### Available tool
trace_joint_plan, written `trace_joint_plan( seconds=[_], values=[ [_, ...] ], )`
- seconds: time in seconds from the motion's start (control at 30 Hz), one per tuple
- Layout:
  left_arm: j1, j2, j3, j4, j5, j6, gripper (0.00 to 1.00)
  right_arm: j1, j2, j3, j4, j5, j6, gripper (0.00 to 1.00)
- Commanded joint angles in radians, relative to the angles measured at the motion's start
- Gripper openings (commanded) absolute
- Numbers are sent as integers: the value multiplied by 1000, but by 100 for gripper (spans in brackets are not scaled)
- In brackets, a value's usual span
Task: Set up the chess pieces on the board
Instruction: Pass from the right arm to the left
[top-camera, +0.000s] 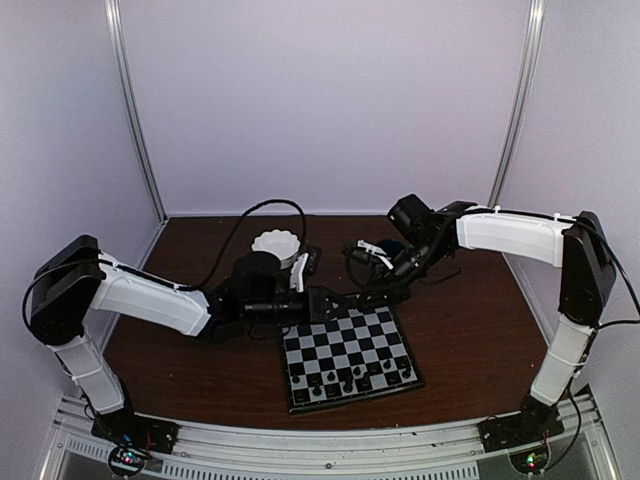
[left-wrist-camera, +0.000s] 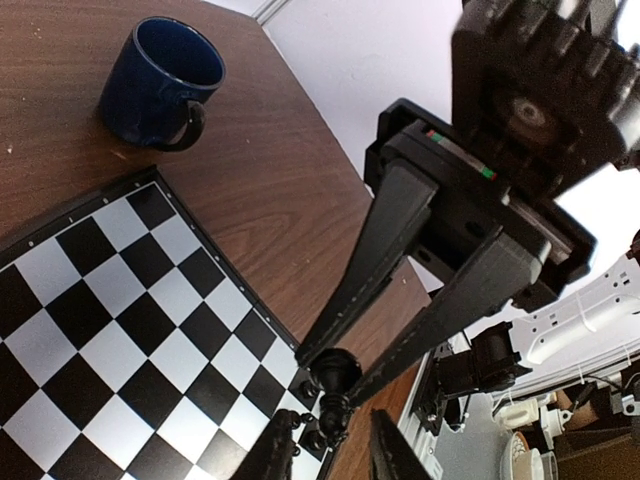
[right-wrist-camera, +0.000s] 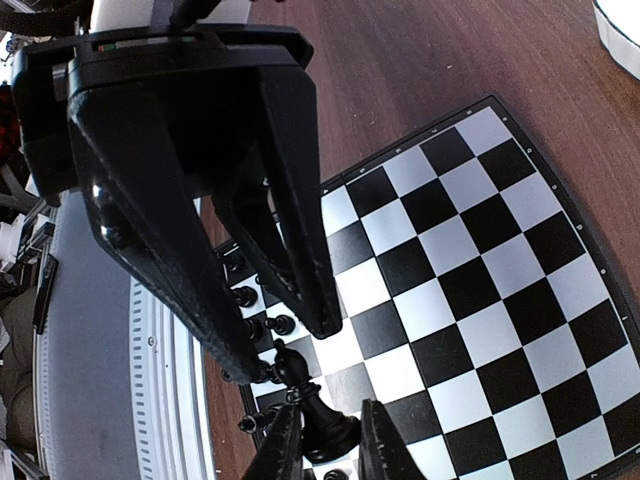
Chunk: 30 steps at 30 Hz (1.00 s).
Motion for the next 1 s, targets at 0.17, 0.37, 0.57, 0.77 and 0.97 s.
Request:
trace_joint_plan(
  seconds=[0.17, 0.37, 0.57, 0.77, 0.97],
  values=[
    [8, 34, 36, 87, 43, -26, 18, -3, -24, -9, 12, -31, 16, 10],
    [7, 42, 41, 92, 49, -30, 14, -3, -23, -9, 13, -33, 19, 10],
    [7, 57, 49, 97, 55, -46, 15, -3, -25, -11, 18, -35, 22, 10],
    [7, 65, 56, 100, 58, -45, 10, -5, -23, -13, 17, -32, 20, 10],
    [7, 36, 126, -70, 71, 49, 7, -81, -64, -13, -30, -51, -2, 19]
  ],
)
